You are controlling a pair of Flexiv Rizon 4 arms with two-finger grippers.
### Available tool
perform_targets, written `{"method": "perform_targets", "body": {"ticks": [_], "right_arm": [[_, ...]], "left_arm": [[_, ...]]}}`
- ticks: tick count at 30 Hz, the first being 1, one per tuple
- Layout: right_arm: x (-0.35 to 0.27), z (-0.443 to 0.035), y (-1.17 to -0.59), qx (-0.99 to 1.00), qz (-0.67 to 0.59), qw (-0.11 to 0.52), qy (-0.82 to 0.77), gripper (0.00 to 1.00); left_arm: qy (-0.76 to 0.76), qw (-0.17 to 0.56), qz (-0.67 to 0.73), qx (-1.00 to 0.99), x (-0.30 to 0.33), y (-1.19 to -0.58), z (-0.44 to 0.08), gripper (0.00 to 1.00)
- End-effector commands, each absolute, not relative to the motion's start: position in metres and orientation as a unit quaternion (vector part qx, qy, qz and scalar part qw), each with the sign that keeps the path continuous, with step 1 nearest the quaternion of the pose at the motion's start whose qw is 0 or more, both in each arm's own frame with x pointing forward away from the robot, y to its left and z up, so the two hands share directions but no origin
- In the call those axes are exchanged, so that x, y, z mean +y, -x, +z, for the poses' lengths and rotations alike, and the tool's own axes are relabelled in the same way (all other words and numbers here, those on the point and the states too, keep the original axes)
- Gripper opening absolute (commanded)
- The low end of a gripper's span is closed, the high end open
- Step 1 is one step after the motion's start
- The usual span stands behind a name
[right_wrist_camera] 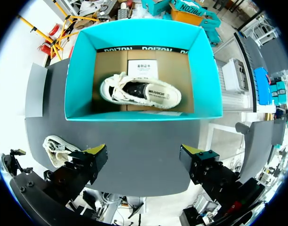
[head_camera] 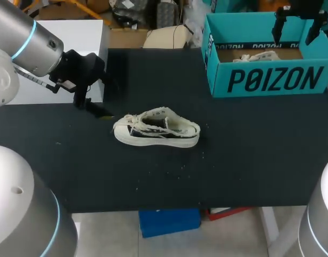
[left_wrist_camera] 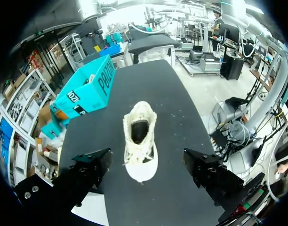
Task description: Take the shoe out of the shoebox, open the shoe tongue, remove and reinsert the insole, then place the shoe into the shoebox
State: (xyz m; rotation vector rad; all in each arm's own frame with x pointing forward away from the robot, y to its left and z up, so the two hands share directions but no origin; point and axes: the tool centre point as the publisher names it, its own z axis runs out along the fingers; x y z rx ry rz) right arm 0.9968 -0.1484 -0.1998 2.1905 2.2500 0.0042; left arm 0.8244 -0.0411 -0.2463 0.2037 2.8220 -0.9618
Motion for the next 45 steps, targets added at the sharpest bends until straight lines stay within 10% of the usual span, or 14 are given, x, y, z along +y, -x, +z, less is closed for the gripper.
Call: {"method": "perform_targets", "body": {"ticks": [1, 4, 16, 20, 34, 45], "right_arm": [[-0.113, -0.173, -0.966, 0.828, 0.030, 0.082, -0.554, 1.00], [-0.067, -0.157, -0.915, 0.943, 0.081, 0.116, -0.302, 1.00], [-0.067, -0.157, -0.915, 0.943, 0.081, 0.116, -0.302, 1.00], [-0.014, -0.143, -0.836, 0.987, 0.143, -0.063, -0.019, 1.00], [-0.014, -0.143, -0.836, 0.987, 0.143, -0.063, -0.019, 1.00], [0.040, -0.201, -0.832, 0.976, 0.197, 0.096, -0.015, 1.00]], "left_arm": [[-0.069, 0.079, -0.322, 0.941, -0.041, -0.824, -0.248, 1.00], [-0.069, 0.079, -0.322, 0.941, -0.041, -0.824, -0.248, 1.00], [-0.069, 0.079, -0.322, 0.941, -0.041, -0.824, -0.248, 1.00], [-0.069, 0.079, -0.322, 0.941, -0.041, -0.824, -0.248, 1.00], [-0.069, 0.079, -0.322, 0.941, -0.041, -0.824, -0.248, 1.00], [-0.069, 0.079, -0.322, 0.941, -0.041, -0.824, -0.248, 1.00]]}}
